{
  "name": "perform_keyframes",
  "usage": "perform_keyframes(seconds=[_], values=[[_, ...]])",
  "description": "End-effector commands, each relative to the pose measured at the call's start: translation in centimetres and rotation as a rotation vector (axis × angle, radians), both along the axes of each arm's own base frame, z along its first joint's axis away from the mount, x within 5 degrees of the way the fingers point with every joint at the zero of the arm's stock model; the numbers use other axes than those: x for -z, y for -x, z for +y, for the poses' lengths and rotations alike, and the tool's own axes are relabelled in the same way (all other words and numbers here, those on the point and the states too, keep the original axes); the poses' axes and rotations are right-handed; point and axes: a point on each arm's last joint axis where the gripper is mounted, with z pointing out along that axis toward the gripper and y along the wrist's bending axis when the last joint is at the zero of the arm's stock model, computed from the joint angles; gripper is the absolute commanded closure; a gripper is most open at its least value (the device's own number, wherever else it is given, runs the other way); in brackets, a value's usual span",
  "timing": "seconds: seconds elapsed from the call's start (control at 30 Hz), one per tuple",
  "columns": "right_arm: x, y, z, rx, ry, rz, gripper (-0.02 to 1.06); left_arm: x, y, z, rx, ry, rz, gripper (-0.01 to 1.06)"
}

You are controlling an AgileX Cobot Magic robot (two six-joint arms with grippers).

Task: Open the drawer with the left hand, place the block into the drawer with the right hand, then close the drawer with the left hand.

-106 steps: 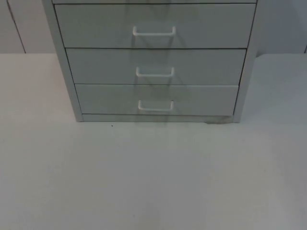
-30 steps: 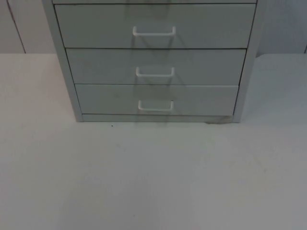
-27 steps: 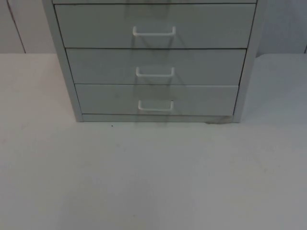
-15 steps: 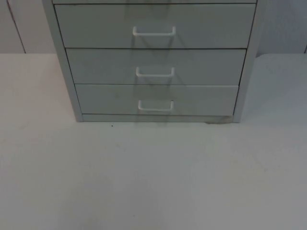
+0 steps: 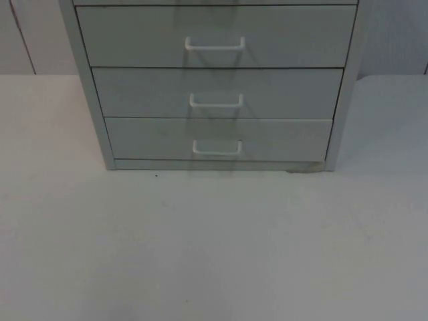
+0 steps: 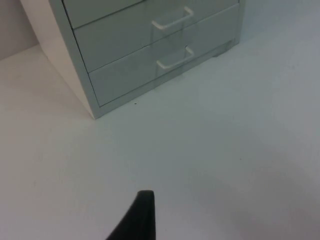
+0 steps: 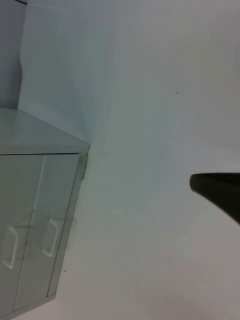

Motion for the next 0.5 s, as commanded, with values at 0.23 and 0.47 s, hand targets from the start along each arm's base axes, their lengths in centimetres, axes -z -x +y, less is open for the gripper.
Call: perform_keyframes(seconds=[0.23, 0.47], values=[[-0.01, 0.06, 0.03, -0.008, 0.002, -0.009, -0.01, 0.11, 0.06, -0.09, 0.004, 0.010, 0.007, 0.00], [-0.01, 0.06, 0.05, 0.012, 0.002, -0.009, -0.01, 0.11, 0.05, -0.08, 0.003, 0.009, 0.006, 0.00]])
